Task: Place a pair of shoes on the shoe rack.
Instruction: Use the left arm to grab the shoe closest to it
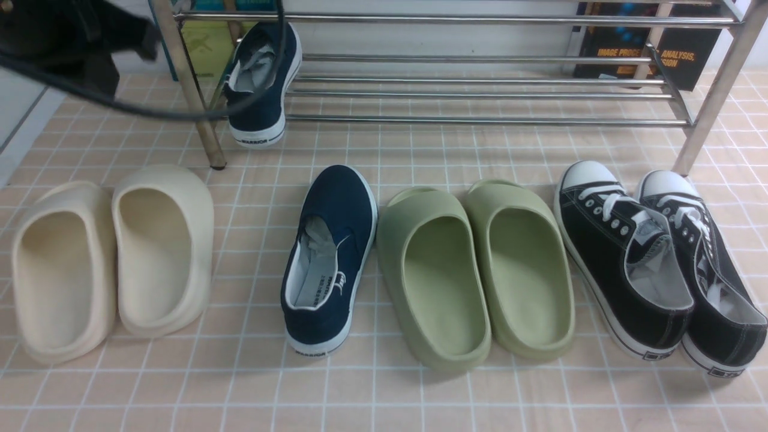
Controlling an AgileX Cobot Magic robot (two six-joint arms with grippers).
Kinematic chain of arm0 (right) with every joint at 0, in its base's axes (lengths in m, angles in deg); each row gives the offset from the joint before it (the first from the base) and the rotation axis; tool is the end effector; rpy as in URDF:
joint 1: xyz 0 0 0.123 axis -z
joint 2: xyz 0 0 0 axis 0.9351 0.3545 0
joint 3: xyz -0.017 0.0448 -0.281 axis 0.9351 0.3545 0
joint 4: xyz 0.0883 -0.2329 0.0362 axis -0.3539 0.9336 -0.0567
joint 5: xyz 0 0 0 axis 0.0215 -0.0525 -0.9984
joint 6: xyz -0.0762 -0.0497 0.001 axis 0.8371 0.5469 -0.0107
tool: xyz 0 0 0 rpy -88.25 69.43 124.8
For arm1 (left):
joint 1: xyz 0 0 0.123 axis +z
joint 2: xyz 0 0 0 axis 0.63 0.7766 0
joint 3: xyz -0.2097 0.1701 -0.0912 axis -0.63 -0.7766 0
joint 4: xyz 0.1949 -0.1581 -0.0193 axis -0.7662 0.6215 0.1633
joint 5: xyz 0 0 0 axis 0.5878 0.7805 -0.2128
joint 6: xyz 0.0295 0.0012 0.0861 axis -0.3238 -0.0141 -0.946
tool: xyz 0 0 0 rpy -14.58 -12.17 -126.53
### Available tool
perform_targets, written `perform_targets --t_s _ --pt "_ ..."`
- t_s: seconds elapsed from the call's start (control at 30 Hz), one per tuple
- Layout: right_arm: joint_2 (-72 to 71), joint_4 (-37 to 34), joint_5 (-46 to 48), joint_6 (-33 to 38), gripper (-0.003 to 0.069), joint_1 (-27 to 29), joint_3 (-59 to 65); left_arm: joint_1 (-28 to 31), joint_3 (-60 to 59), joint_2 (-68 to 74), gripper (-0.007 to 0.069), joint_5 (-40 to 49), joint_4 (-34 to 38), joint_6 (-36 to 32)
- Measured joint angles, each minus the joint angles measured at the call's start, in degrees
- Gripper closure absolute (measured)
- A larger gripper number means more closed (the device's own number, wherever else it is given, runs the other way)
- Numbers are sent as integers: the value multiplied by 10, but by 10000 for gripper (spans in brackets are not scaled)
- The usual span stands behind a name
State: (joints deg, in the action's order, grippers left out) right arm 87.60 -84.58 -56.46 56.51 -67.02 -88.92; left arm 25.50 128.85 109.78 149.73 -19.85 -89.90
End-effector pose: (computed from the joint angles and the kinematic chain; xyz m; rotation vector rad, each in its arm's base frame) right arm 0.0524 -0.0051 0.1752 0.1362 1.8531 -0.0003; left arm 0.2953 -0.0603 0.3978 0.3281 2.4970 0.0765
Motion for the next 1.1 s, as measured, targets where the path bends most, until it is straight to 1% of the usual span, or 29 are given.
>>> perform_targets --t_s 0.03,0.07,0.1,0.13,0.2,0.33,0.37,0.4,0.47,0.5,0.63,0.67,0.8,0.87,0.97,1.0,1.07,1.1 --pt "0 0 0 0 420 0 0 -26 -29 -11 603 -12 -14 11" --pt "0 0 0 0 420 0 0 -31 -43 -13 603 -15 -17 16" --pt "0 0 0 0 420 0 0 -73 -96 -22 603 -43 -37 40" --pt "0 0 0 0 420 0 0 -95 -125 -24 603 -62 -48 56" --pt "0 0 0 0 420 0 0 -122 -170 -18 602 -95 -65 89" --pt "0 0 0 0 420 0 0 -134 -206 19 592 -116 -73 178" --pt "0 0 0 0 420 0 0 -134 -207 22 588 -116 -73 186" --pt "0 0 0 0 420 0 0 -134 -209 35 573 -119 -73 203" --pt "0 0 0 0 420 0 0 -134 -210 53 546 -124 -69 213" --pt "0 0 0 0 420 0 0 -134 -210 67 494 -138 -57 219" --pt "0 1 0 0 420 0 0 -134 -210 92 337 -171 -17 222" --pt "0 1 0 0 420 0 0 -134 -210 100 280 -185 -1 222" --pt "0 1 0 0 420 0 0 -134 -210 132 140 -209 17 223" --pt "0 1 0 0 420 0 0 -134 -210 154 109 -219 18 227" --pt "0 1 0 0 420 0 0 -134 -210 177 108 -223 18 229" --pt "0 1 0 0 420 0 0 -134 -210 189 131 -225 18 229" --pt "0 1 0 0 420 0 0 -134 -210 204 214 -230 18 229" --pt "0 1 0 0 420 0 0 -134 -210 205 234 -231 18 229"
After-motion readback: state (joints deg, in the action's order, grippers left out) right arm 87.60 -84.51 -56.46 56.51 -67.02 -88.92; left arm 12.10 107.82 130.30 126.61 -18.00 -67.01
